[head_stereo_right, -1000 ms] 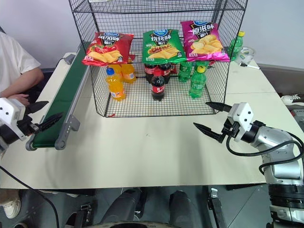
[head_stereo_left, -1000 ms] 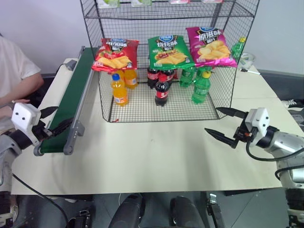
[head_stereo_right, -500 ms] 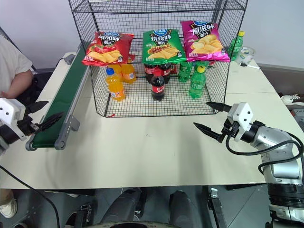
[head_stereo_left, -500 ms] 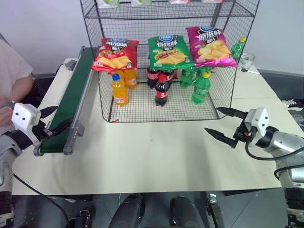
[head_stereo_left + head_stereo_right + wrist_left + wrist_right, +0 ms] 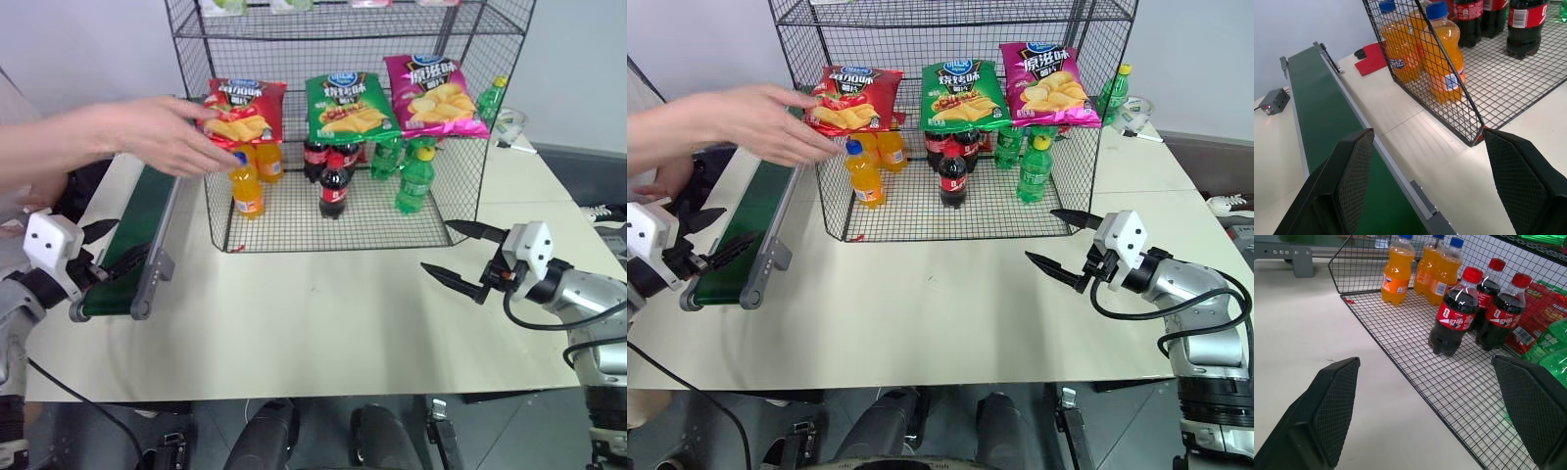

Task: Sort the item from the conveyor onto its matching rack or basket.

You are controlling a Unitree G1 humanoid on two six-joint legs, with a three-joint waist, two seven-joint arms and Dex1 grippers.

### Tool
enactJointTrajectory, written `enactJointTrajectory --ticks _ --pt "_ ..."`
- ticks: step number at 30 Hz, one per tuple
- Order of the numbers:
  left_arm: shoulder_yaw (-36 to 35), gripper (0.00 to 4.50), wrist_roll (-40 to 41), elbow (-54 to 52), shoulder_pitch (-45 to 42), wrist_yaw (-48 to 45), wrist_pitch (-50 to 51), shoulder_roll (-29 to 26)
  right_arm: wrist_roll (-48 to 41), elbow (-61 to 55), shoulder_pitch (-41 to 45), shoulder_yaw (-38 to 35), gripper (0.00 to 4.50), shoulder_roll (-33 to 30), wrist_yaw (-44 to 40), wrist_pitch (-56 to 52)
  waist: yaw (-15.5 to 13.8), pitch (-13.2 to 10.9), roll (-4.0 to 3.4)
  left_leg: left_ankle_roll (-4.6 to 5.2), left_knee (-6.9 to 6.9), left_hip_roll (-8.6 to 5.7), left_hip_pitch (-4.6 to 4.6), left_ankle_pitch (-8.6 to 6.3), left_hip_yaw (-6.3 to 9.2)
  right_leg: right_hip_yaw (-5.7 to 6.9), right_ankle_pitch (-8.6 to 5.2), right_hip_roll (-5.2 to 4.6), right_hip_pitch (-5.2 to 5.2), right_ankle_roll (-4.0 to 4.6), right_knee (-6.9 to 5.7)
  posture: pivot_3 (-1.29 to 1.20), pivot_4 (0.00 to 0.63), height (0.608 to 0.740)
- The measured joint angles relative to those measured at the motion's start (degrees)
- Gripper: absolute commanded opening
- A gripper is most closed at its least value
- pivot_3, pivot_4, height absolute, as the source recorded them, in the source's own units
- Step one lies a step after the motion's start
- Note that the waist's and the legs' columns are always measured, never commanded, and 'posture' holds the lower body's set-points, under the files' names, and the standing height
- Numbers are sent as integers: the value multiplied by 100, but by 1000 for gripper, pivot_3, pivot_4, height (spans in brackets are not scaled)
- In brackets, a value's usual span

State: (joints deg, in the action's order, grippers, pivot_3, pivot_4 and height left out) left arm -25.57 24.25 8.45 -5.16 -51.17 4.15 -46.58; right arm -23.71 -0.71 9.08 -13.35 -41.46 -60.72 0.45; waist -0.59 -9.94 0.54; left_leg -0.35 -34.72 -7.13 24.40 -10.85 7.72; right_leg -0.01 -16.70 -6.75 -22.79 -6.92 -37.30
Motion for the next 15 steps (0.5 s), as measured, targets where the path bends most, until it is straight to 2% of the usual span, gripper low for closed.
enactJointTrajectory --ticks 15 --pt "0 3691 -1 51 30 15 -80 49 40 77 23 16 4500 0 1 114 0 -1 -1 0 4 0 0 0 0 0 0 0 0 0 5 0 150 740"
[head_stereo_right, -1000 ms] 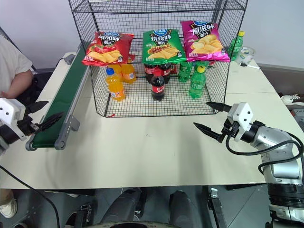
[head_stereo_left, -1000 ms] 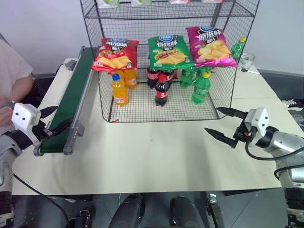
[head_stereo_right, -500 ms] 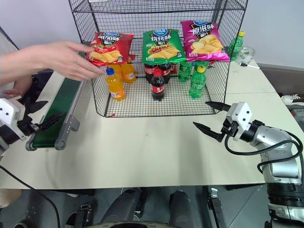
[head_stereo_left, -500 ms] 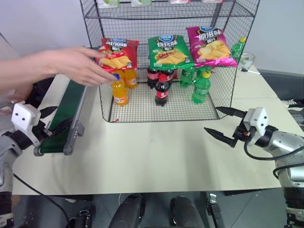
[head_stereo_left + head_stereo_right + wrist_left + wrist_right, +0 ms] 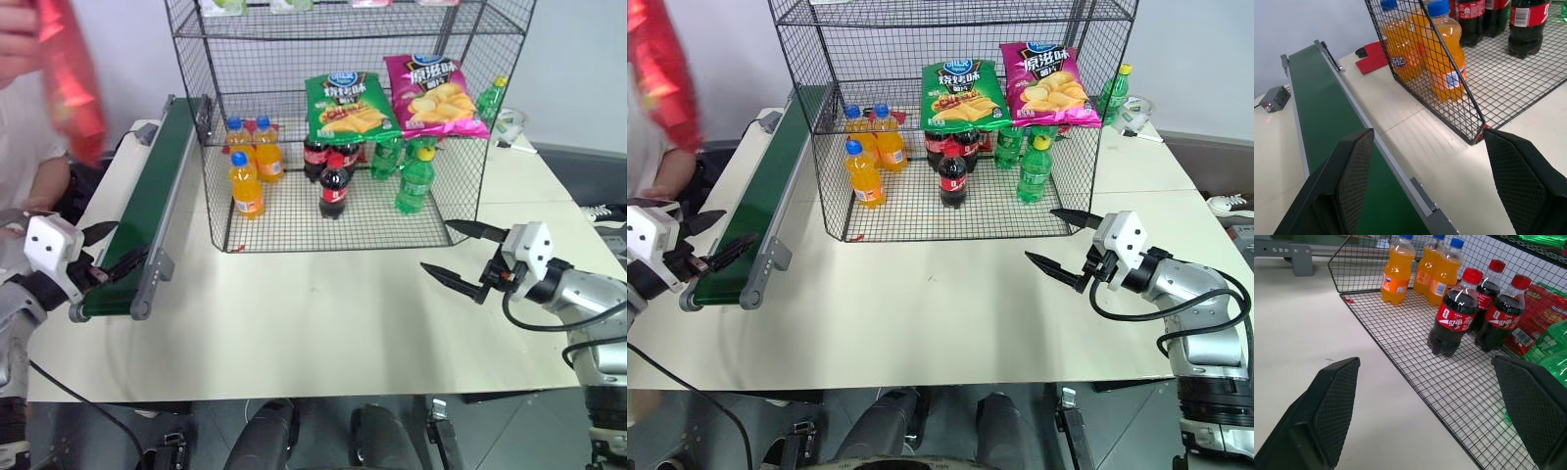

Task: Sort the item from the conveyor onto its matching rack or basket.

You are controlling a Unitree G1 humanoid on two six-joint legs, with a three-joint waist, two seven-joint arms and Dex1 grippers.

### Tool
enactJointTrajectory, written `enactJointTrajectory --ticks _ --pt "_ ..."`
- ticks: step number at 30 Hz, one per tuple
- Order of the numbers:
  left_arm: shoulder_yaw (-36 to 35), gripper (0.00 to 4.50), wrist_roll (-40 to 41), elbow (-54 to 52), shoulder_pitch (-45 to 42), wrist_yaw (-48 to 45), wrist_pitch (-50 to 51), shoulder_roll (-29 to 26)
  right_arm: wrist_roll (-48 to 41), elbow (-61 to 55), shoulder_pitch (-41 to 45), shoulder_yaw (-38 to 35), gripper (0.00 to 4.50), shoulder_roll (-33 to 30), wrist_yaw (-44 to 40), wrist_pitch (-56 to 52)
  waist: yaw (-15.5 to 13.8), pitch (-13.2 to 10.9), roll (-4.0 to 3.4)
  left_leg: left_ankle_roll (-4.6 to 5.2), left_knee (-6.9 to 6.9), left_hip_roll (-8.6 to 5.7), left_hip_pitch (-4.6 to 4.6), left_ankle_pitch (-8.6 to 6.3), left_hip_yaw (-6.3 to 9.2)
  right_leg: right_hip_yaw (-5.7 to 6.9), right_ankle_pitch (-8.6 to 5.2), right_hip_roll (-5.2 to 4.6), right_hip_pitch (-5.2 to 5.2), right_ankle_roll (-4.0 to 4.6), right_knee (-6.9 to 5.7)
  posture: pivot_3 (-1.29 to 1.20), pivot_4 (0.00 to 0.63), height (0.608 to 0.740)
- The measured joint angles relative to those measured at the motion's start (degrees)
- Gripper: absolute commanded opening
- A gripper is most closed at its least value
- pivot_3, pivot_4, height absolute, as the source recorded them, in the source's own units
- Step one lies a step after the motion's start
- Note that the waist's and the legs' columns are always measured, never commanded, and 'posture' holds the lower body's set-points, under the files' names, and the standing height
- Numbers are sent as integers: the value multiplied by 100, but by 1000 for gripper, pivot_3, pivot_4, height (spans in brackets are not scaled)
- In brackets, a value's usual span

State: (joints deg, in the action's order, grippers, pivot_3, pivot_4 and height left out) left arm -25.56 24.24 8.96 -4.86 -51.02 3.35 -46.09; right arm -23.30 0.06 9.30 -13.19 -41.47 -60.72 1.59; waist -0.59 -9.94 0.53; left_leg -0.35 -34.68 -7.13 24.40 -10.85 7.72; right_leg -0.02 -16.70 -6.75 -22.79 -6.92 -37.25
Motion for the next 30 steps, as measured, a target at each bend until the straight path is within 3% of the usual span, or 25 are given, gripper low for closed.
enactJointTrajectory --ticks 30 --pt "-29 3691 -28 -9 185 430 -110 160 59 58 236 183 4500 26 9 5 4 -2 -2 9 20 0 0 6 0 0 1 0 2 -1 8 0 150 740"
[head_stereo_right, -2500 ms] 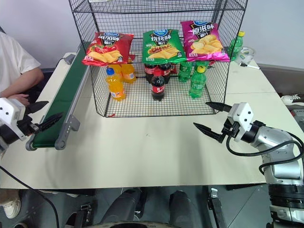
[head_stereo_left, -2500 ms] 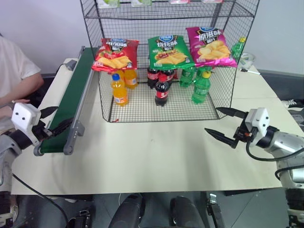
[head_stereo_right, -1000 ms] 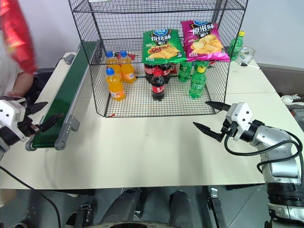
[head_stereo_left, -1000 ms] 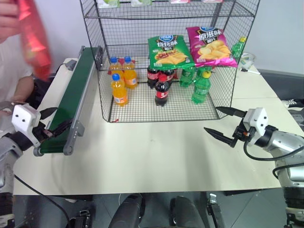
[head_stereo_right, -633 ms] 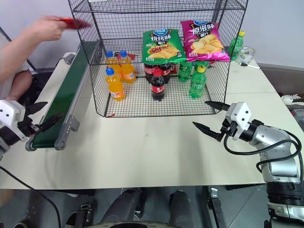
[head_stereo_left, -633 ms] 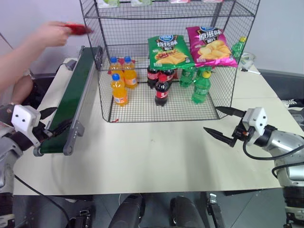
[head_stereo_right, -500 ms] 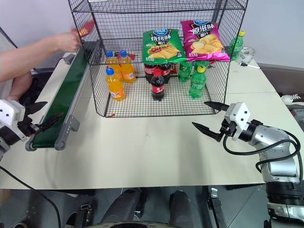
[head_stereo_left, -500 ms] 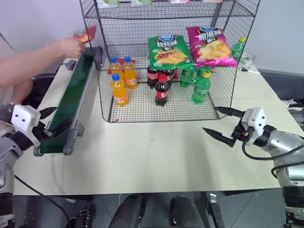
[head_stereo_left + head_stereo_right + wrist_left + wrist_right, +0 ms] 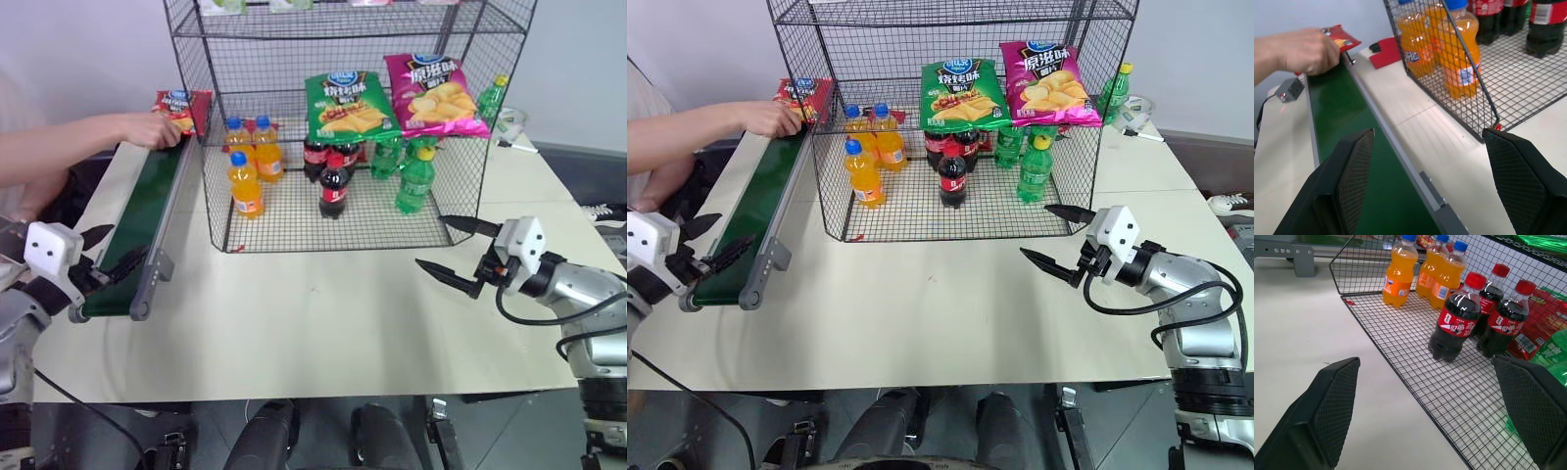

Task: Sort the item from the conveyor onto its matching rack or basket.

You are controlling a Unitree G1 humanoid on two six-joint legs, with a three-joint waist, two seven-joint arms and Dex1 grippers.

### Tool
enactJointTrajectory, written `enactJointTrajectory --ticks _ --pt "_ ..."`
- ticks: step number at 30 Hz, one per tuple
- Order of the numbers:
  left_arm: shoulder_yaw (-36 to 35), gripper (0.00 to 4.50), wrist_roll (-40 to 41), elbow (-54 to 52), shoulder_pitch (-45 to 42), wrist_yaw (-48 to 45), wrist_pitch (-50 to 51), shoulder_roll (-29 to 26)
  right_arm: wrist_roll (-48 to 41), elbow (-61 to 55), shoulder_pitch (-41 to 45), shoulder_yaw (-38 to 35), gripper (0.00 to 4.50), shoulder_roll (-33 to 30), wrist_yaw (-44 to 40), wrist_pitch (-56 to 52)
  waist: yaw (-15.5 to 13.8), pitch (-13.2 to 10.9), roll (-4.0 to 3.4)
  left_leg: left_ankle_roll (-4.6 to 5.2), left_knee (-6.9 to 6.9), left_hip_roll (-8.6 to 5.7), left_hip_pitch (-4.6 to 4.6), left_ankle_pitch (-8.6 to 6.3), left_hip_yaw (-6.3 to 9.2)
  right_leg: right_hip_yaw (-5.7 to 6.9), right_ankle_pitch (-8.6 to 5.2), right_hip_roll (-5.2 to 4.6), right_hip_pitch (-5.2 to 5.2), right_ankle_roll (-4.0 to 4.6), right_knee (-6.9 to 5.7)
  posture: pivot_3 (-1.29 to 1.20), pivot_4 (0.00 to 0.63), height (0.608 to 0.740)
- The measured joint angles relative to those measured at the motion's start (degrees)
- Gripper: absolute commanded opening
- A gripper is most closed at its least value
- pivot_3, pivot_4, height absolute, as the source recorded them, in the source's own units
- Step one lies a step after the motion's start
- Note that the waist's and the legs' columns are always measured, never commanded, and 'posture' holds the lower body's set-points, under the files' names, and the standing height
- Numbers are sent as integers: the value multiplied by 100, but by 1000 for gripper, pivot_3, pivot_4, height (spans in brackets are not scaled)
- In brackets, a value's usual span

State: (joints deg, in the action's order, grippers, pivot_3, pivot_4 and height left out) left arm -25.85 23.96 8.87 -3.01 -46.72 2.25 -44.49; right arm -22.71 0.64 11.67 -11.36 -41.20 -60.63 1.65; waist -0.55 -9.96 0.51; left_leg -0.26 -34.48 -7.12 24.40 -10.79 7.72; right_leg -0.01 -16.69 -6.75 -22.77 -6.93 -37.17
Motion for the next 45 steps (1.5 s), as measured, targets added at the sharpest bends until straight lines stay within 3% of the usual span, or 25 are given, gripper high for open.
enactJointTrajectory --ticks 15,21,34,45 --pt "-87 3691 -153 -486 523 210 -212 47 95 74 189 349 4500 160 -12 -8 -3 0 0 1 18 0 -1 3 0 0 1 0 -3 -1 7 0 150 740" --pt "-258 3691 -556 -542 845 212 -1020 3 -340 -116 190 364 4500 228 -50 -537 -7 -1 -2 1 22 1 -1 2 -1 -1 0 -1 -4 1 8 0 150 740" --pt "-534 3691 -2881 49 2064 1111 -4585 -282 -902 -968 -165 948 4500 280 -921 -1317 -14 0 0 -10 32 3 0 -6 -6 -4 -1 -4 -12 4 20 0 150 740" --pt "-1160 3691 -5133 508 2871 2991 -5889 -330 -907 -821 145 1144 4500 409 -1057 -1481 -4 0 4 -9 34 4 2 -5 -11 -1 4 -3 -35 0 19 0 150 740"
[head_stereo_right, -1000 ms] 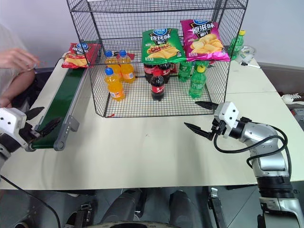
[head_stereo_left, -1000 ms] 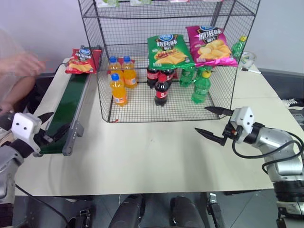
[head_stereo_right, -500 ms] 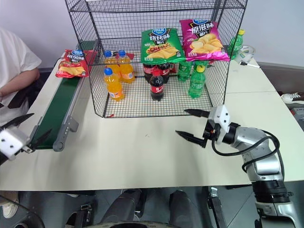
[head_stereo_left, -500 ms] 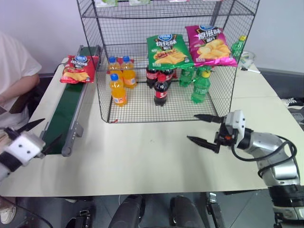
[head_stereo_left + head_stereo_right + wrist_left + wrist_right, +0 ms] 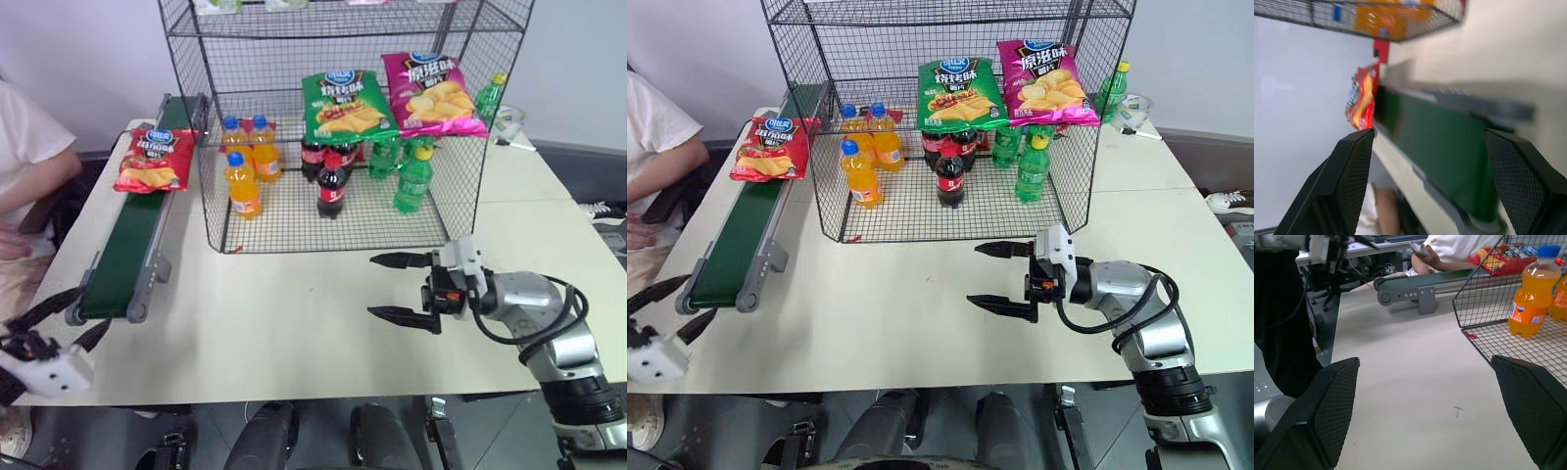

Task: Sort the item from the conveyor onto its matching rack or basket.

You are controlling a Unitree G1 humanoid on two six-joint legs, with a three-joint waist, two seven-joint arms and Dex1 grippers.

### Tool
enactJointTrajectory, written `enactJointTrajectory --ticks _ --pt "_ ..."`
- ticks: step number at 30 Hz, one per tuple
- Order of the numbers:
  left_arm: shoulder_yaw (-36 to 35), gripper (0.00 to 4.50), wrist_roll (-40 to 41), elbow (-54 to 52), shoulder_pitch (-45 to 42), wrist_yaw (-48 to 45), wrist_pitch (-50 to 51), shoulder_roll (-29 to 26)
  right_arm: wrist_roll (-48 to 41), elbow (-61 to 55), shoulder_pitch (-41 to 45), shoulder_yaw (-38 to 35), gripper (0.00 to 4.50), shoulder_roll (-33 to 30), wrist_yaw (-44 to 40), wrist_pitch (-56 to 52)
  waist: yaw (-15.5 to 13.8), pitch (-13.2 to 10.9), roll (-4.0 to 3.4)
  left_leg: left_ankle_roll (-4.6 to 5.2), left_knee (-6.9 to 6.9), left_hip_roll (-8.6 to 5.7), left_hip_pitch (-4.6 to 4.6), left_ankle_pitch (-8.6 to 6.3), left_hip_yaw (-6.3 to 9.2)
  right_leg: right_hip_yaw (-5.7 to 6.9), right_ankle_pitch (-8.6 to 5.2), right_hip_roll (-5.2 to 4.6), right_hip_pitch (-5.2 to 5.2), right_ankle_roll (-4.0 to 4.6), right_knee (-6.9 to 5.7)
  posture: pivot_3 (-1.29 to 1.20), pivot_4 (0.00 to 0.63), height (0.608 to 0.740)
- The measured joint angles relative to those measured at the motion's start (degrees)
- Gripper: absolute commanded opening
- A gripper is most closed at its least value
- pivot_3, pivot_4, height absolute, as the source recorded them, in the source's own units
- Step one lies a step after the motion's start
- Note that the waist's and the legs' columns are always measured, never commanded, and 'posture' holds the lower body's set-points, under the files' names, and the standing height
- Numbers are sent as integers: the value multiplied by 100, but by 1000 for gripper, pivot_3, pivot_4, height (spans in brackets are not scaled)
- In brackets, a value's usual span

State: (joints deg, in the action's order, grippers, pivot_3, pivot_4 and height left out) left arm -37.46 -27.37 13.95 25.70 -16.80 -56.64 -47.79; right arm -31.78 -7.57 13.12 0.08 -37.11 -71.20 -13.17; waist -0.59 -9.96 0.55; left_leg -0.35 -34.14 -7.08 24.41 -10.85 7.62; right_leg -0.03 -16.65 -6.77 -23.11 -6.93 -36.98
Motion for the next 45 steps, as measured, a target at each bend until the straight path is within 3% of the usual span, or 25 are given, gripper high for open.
enactJointTrajectory --ticks 7,14,25,45 --pt "-176 3691 -731 31 324 1165 382 174 10 69 103 59 4500 17 -17 -17 -13 2 5 -1 -1 0 -2 -1 2 6 -1 1 2 2 -9 0 150 740" --pt "131 3691 -1075 95 264 1856 899 176 26 102 110 101 4500 20 -51 -16 -9 3 6 0 -2 0 -3 0 2 9 4 2 2 -3 -12 0 150 740" --pt "725 3691 -1143 93 202 2234 1258 124 148 103 111 141 4500 52 76 -15 -5 4 7 -1 -3 1 -3 0 2 10 11 4 -1 -17 -12 0 150 740" --pt "1065 3691 -1136 -100 157 2436 1540 55 228 116 149 141 4500 98 226 0 -5 5 8 0 -3 1 -4 1 2 10 12 5 0 -17 -15 0 150 740"
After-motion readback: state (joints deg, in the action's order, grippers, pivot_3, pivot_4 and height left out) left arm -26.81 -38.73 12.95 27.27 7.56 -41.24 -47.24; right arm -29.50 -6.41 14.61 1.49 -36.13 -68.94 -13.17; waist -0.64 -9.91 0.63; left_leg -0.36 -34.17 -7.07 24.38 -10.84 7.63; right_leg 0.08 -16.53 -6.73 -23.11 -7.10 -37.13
